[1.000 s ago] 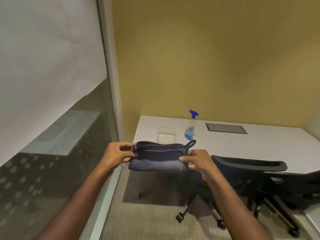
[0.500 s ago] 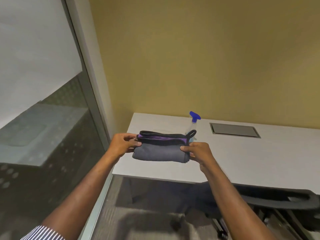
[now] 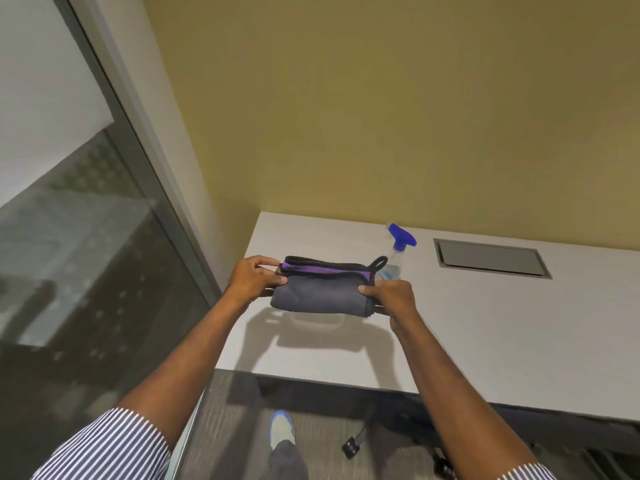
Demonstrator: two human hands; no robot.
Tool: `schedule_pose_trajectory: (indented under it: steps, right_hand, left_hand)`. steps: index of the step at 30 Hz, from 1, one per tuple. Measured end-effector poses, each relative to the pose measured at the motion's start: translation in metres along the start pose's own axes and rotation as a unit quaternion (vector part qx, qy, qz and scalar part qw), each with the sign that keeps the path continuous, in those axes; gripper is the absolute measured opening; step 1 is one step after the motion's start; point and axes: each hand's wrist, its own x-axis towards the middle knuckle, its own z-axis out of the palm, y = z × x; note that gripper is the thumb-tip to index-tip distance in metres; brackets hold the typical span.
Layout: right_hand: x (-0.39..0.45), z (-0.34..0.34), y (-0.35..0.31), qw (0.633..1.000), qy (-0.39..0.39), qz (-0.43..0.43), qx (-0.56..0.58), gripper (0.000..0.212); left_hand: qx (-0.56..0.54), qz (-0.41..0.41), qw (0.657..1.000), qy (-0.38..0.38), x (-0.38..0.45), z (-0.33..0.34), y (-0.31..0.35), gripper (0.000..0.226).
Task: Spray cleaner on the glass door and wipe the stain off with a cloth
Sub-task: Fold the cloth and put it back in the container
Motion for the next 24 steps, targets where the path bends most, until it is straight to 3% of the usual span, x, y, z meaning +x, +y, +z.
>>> schedule_pose_trajectory:
  steps: [6,12,15,19,24]
  right_hand:
    - [0.059,0.034,0.009,0.994,0.056,0.035,-0.084,0.047]
    - [0.094,0.057,0.021,0.987,0.079,0.085,-0.111,0.031]
    - [0.109,0.059,0.029,0.980,0.085,0.123,-0.129,0.057]
    - [0.123,0.063,0.037,0.976,0.087,0.141,-0.145,0.033]
    - [0.134,0.074,0.042,0.961,0.046,0.143,-0.233,0.036]
  left_hand:
    - [0.015,-0.051,0.999,-0.006,0.073,0.004,-0.020,0.043]
    - [0.046,-0.100,0.994,-0.011,0.130,0.009,-0.053,0.049]
    - [0.077,-0.117,0.990,-0.024,0.147,0.012,-0.066,0.053]
    - [0.098,-0.121,0.987,-0.027,0.160,0.020,-0.080,0.053]
    - [0.147,-0.130,0.980,-0.032,0.167,0.029,-0.087,0.062]
